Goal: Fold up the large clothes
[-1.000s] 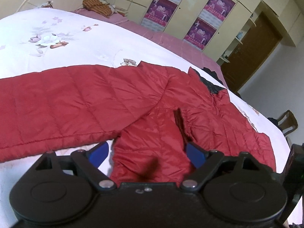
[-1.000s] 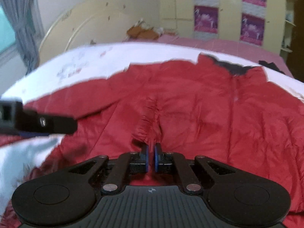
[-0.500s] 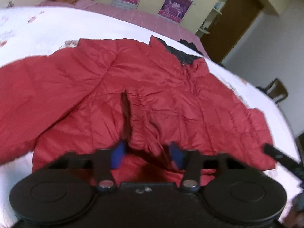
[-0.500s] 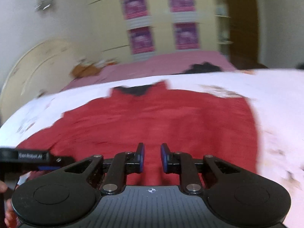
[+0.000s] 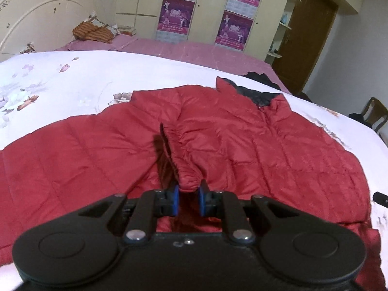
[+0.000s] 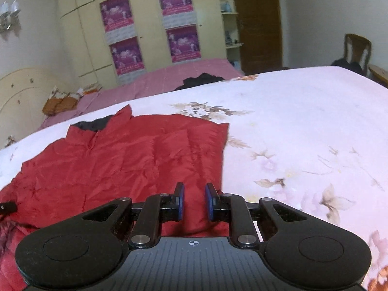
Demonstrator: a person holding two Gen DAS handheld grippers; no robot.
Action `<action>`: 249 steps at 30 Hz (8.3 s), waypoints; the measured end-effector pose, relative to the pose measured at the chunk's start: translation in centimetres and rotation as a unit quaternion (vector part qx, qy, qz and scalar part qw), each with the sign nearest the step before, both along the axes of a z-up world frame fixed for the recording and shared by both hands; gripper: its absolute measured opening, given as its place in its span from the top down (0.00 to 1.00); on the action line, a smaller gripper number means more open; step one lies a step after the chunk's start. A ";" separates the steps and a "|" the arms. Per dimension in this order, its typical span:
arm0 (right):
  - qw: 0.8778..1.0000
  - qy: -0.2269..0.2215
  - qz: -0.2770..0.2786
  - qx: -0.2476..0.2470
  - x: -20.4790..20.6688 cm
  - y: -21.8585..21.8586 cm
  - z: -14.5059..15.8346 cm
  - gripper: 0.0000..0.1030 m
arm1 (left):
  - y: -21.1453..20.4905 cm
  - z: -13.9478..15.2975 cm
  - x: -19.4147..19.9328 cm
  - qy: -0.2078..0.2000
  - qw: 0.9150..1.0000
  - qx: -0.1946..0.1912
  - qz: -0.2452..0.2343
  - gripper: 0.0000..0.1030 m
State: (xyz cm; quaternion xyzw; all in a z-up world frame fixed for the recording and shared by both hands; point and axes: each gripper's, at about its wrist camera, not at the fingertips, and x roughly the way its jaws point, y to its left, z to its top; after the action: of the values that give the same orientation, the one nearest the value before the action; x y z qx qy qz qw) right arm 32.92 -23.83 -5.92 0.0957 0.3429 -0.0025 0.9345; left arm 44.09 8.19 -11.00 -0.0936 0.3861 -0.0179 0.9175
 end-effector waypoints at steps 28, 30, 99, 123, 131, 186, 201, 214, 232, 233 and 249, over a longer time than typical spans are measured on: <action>0.997 0.054 0.029 -0.052 10.0 -2.4 -1.5 0.98 | -3.2 -1.0 4.9 -0.010 0.994 0.092 -0.052 0.44; 0.998 0.025 0.030 -0.040 8.0 -2.6 0.3 0.98 | -3.1 0.0 3.3 -0.020 0.995 0.081 -0.046 0.43; 0.996 0.007 -0.025 0.084 -0.1 1.4 4.2 0.39 | -7.1 2.7 -2.9 -0.049 0.996 -0.037 -0.068 0.93; 0.984 0.007 -0.046 0.171 -0.6 -7.8 3.5 0.38 | -17.5 2.5 -2.9 -0.052 0.974 -0.017 -0.219 0.39; 0.973 0.076 0.017 0.216 2.8 -4.1 -0.1 0.39 | -0.9 2.5 -3.3 -0.062 0.998 0.024 -0.015 0.47; 0.978 0.110 0.003 0.179 -19.5 -9.6 1.5 0.38 | 8.1 -0.9 -21.4 0.039 0.995 -0.085 -0.039 0.28; 0.928 0.125 0.057 0.347 -24.7 -12.3 -1.2 0.60 | 8.7 -3.1 -26.7 0.043 0.967 -0.249 -0.013 0.53; 0.909 0.141 0.175 0.350 -21.9 -10.9 -1.6 0.95 | 8.2 -3.1 -25.3 0.051 0.974 -0.215 -0.047 0.92; 0.924 -0.048 0.130 0.357 -5.0 -10.5 13.4 0.95 | 9.3 8.7 -8.6 -0.128 0.952 -0.278 -0.021 0.92; 0.924 -0.041 0.124 0.360 -3.0 -10.2 13.3 0.95 | 9.4 8.5 -6.4 -0.119 0.953 -0.279 -0.015 0.93; 0.951 0.015 0.013 0.307 13.4 -10.4 4.0 0.19 | 13.7 -0.2 10.1 -0.057 0.958 -0.273 0.066 0.10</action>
State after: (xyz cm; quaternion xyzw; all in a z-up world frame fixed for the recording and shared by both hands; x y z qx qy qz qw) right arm 46.29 -34.24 -1.96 0.3739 0.3419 0.1135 0.8547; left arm 54.14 21.93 -11.15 -0.3648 0.3065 -0.0679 0.8766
